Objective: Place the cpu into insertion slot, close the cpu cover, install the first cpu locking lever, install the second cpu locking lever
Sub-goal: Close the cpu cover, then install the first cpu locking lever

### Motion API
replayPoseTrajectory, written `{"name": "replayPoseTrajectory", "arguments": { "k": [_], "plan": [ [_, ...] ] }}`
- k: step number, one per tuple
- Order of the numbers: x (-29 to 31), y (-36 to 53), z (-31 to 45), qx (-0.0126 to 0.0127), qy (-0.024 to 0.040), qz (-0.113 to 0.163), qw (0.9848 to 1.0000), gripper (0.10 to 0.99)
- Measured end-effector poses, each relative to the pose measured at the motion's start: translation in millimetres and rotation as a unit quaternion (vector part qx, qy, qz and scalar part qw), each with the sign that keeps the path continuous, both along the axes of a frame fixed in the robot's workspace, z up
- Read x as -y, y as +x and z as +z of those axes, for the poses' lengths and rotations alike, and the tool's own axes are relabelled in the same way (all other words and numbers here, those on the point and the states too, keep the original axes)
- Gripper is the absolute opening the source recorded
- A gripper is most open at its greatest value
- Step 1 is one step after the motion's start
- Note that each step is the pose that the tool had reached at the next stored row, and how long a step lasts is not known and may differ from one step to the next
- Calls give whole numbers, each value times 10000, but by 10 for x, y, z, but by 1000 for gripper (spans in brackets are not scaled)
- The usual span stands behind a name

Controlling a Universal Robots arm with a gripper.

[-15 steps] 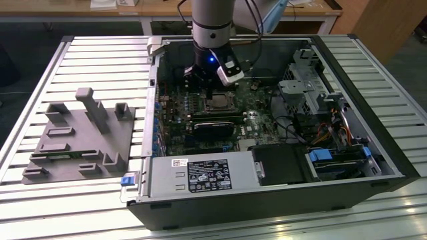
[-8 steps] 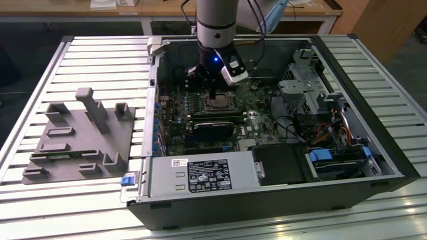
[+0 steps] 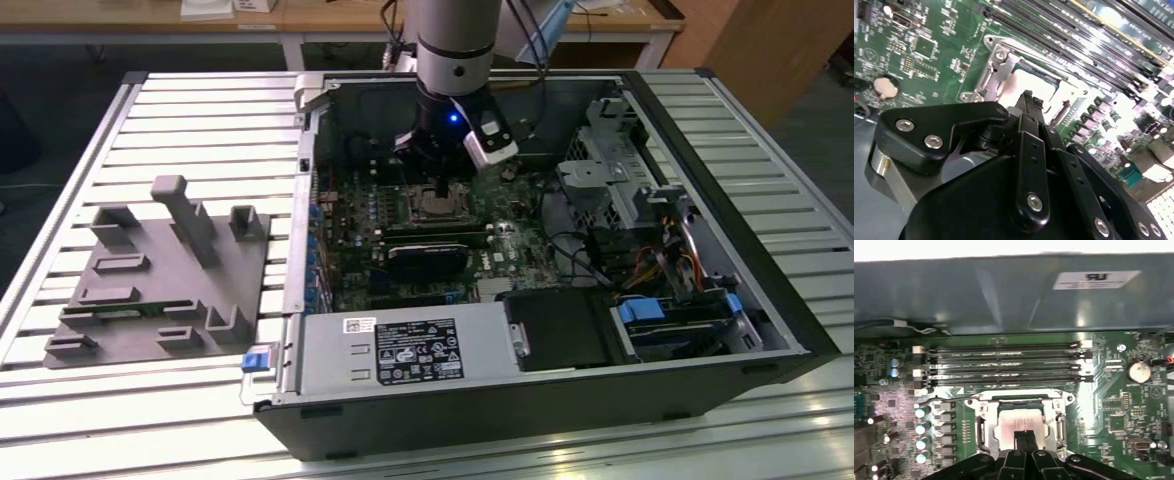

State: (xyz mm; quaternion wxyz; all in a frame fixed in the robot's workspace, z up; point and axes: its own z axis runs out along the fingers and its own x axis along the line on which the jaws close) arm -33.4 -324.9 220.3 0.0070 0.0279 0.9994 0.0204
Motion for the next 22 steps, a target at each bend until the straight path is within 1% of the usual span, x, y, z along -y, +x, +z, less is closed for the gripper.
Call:
{"name": "replayPoseTrajectory", "arguments": {
  "k": [3,9,14,22],
  "plan": [
    [-1,0,19,0,0,0,10000,106],
    [-1,0,137,0,0,0,10000,106],
    [-1,0,156,1,1,0,10000,106],
    [-1,0,162,1,1,0,10000,106]
  ]
}}
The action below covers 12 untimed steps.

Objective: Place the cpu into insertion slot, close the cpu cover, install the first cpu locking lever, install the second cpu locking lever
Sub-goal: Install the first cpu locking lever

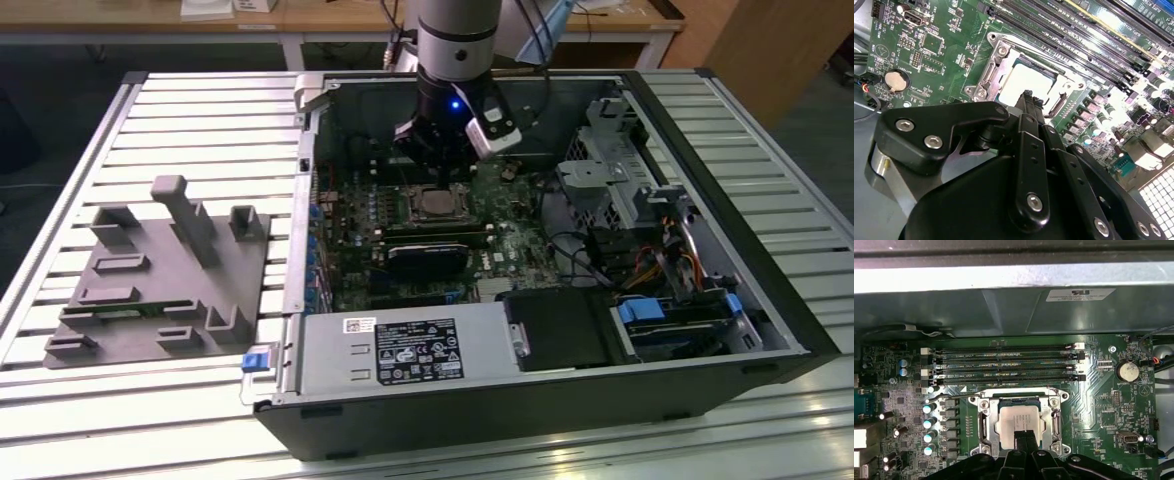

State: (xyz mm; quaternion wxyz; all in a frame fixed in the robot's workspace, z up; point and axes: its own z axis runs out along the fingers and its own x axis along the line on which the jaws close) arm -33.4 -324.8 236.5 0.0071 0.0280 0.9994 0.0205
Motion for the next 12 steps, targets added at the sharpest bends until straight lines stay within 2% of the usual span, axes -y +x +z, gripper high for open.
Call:
{"name": "replayPoseTrajectory", "arguments": {
  "k": [3,4,12],
  "plan": [
    [0,-2,1,0,0,0,10000,106],
    [0,-39,1,0,-1,0,10000,106],
    [0,-93,1,0,0,0,10000,106]
  ]
}}
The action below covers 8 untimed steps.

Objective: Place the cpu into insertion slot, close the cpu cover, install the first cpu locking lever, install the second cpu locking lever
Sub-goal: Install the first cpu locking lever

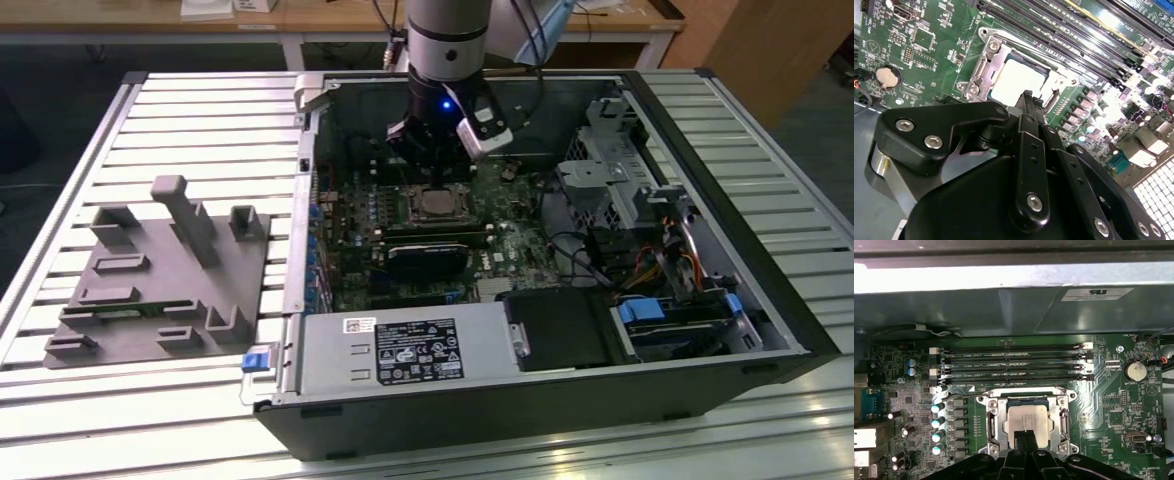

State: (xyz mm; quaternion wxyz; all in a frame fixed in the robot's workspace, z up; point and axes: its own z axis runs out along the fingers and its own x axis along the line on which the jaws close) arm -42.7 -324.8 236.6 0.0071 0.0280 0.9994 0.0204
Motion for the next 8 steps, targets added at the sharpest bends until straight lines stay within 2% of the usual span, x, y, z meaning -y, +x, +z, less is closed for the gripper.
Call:
{"name": "replayPoseTrajectory", "arguments": {
  "k": [8],
  "plan": [
    [0,-67,0,0,0,0,10000,106]
  ]
}}
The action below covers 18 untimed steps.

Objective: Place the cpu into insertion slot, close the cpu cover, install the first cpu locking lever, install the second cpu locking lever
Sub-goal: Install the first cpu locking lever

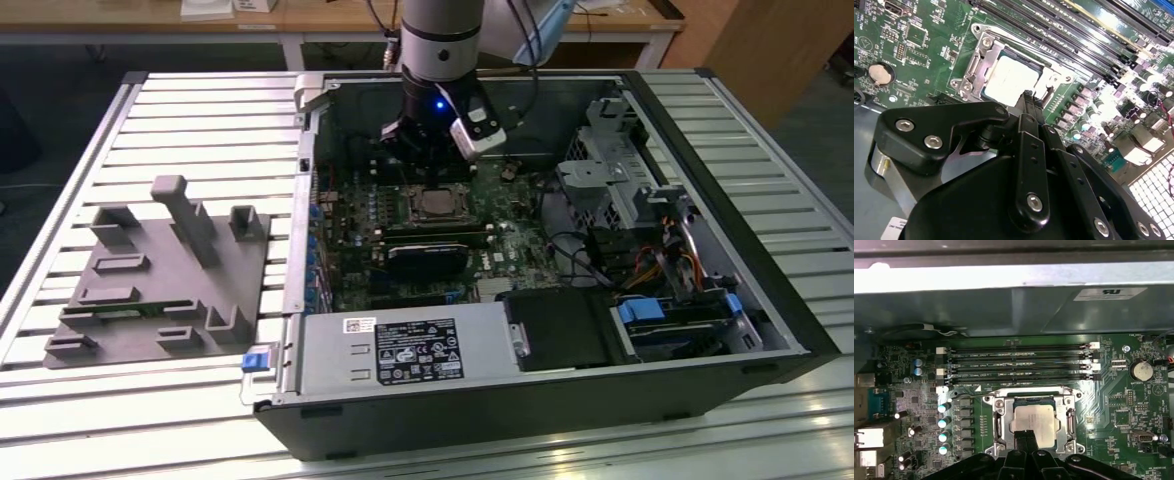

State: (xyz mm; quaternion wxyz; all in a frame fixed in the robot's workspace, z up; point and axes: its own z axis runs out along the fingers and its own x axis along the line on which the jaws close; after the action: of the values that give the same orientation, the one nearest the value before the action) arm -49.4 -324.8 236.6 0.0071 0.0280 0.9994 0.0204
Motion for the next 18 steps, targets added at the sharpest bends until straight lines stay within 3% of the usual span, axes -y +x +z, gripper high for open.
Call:
{"name": "replayPoseTrajectory", "arguments": {
  "k": [10,18],
  "plan": [
    [0,-98,0,0,0,0,10000,106],
    [0,-251,0,0,0,0,10000,106]
  ]
}}
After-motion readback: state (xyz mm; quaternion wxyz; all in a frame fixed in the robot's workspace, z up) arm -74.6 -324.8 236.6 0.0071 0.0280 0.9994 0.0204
